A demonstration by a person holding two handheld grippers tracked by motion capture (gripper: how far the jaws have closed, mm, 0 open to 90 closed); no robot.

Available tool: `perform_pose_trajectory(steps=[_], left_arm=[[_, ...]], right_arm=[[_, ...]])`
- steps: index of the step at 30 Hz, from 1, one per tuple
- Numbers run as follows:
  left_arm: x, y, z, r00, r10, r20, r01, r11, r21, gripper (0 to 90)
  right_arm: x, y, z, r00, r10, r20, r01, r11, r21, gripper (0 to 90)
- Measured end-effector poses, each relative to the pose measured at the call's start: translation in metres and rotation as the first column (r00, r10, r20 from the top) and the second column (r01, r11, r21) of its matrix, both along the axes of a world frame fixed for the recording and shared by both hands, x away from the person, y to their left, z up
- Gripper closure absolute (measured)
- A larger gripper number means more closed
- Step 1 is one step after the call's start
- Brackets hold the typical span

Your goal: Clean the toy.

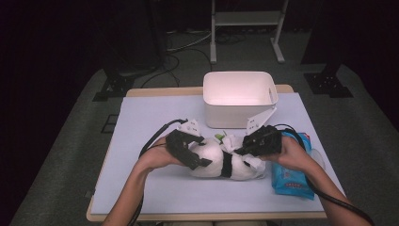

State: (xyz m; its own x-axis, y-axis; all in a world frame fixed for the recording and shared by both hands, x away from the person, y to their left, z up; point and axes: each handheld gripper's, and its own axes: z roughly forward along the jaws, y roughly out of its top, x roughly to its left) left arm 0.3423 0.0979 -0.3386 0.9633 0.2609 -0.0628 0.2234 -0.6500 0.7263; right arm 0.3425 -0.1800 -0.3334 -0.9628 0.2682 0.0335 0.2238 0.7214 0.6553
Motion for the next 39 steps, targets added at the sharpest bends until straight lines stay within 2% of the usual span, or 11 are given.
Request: perform_pose_trajectory(steps=[4,7,10,11,13,21,25,29,32,34,39], left_arm=[[-0.002,0.008,-0.004,0.9997,0.002,-0.025,-0.003,0.9991,-0.042,13.0],[-0.008,0.01,-0.006,0.9992,-0.025,-0.03,0.023,0.9961,-0.085,23.8],[-0.011,0.008,-0.008,0.9996,-0.018,-0.021,0.016,0.9949,-0.1,29.8],[-0.012,0.008,-0.009,0.9998,-0.013,-0.017,0.011,0.9943,-0.106,29.8],[-0.013,0.008,-0.009,0.9998,-0.013,-0.015,0.012,0.9935,-0.114,31.4],[-0.017,0.008,-0.011,0.9996,-0.027,0.0,0.027,0.9947,-0.1,32.1],[-0.019,0.011,-0.015,0.9999,-0.014,-0.001,0.014,0.9969,-0.077,32.1],[-0.02,0.014,-0.018,1.0,-0.007,-0.001,0.007,0.9985,-0.054,31.8],[-0.02,0.016,-0.019,1.0,-0.008,-0.005,0.007,0.9986,-0.052,31.5],[-0.02,0.014,-0.018,0.9999,-0.015,-0.006,0.015,0.9979,-0.064,31.1],[-0.017,0.009,-0.01,0.9997,-0.015,-0.021,0.014,0.9983,-0.056,27.3]], right_arm=[[-0.007,-0.01,-0.003,0.9999,-0.008,-0.008,0.008,1.0,0.005,85.7],[-0.012,-0.014,-0.004,0.9999,-0.006,-0.008,0.006,1.0,-0.005,85.7],[-0.016,-0.012,-0.002,1.0,-0.008,-0.002,0.008,1.0,-0.026,85.7],[-0.019,-0.007,0.003,0.9998,-0.011,0.015,0.012,0.998,-0.06,85.6],[-0.019,-0.001,0.009,0.9996,-0.003,0.03,0.005,0.997,-0.08,85.6],[-0.011,0.04,0.022,0.9971,0.064,0.041,-0.059,0.99,-0.127,85.6],[-0.003,0.053,0.024,0.9941,0.104,0.031,-0.096,0.978,-0.183,85.6],[0.002,0.045,0.028,0.9968,0.065,0.047,-0.053,0.975,-0.215,85.5],[0.008,0.031,0.025,0.999,0.006,0.043,0.005,0.968,-0.25,85.4],[0.01,0.022,0.02,0.9998,-0.007,0.017,0.011,0.973,-0.231,85.4],[0.002,0.014,0.012,1.0,-0.008,0.0,0.008,0.978,-0.207,85.4]])
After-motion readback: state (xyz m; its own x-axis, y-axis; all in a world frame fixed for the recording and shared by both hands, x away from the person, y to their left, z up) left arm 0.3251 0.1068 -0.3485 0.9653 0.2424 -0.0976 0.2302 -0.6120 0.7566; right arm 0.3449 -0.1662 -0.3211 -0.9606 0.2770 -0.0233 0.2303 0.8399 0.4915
